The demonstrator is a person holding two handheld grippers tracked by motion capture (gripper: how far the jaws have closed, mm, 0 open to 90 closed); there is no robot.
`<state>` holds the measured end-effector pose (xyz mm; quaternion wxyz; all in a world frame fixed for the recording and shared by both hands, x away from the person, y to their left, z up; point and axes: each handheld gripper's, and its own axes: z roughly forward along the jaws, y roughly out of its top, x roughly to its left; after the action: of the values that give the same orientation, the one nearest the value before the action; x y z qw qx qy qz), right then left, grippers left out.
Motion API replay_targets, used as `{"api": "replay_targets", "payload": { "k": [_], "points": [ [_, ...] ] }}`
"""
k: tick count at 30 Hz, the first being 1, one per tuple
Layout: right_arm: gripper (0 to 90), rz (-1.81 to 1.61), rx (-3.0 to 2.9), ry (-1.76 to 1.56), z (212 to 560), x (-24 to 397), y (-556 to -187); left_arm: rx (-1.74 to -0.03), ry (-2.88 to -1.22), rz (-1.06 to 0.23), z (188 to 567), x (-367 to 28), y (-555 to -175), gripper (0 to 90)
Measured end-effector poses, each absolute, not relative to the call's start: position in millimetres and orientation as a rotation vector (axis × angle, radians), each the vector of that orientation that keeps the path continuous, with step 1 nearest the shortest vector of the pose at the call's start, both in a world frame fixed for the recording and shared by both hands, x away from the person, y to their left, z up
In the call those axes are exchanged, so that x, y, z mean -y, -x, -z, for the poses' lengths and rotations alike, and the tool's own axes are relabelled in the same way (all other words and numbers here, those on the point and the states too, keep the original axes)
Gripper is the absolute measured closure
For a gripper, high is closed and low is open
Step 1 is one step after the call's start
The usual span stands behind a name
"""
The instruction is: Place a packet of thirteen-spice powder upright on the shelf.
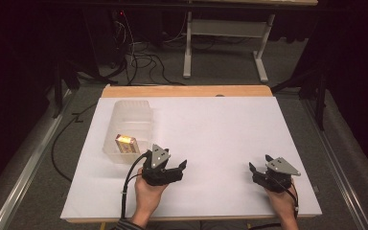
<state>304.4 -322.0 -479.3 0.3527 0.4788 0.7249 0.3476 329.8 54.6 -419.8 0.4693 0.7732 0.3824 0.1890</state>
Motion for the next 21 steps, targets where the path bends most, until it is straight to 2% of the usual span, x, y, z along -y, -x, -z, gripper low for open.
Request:
{"api": "replay_targets", "payload": {
  "k": [16,21],
  "points": [
    [32.3,-0.89,-1.878,-1.241,479,321,-305,-0.937,-1.91,-0.432,434,-36,-340,26.9],
    [32.2,-0.891,-1.88,-1.238,480,321,-305,-0.928,-1.909,-0.456,438,-30,-342,27.4]
  ]
}}
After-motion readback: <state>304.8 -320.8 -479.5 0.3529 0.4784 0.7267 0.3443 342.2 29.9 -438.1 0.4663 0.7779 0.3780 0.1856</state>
